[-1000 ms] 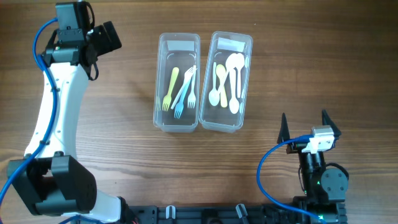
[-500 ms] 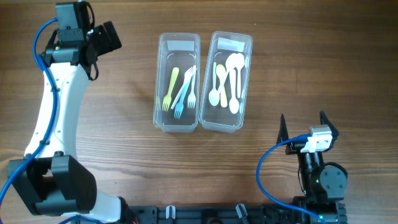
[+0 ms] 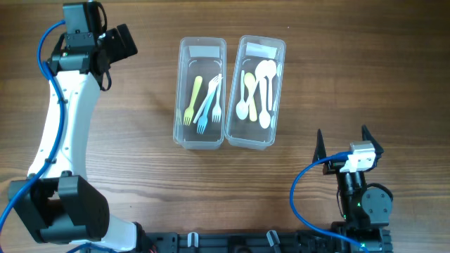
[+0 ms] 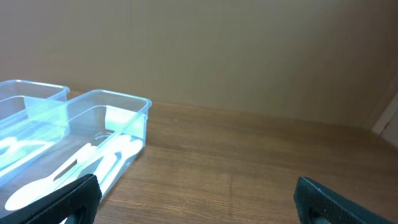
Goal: Pack container
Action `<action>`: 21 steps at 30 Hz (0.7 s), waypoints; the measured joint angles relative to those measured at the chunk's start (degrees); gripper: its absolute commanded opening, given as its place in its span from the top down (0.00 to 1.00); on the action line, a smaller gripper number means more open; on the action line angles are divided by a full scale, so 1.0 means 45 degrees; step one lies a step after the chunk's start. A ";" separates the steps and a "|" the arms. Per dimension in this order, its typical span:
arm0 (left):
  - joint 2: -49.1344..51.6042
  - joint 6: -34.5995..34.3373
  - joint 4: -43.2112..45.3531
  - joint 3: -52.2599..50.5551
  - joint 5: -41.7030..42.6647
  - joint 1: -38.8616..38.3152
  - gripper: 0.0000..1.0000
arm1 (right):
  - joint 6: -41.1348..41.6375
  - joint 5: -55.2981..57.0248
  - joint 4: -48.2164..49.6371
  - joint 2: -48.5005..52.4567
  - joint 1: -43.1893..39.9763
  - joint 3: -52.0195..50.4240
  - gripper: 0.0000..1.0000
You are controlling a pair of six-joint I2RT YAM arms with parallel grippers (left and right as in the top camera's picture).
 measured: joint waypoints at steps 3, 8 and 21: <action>0.0000 -0.0005 0.0000 0.0000 0.0000 0.0000 0.00 | 0.0000 0.0000 0.0000 0.0000 0.0000 0.0000 0.00; 0.0000 0.0000 0.0000 0.0000 0.0000 0.0000 0.00 | 0.0000 0.0000 0.0000 0.0000 0.0000 0.0000 0.00; -0.0005 0.0000 -0.0117 0.0000 0.0000 0.0000 0.00 | 0.0000 0.0000 0.0000 0.0000 0.0000 0.0000 0.01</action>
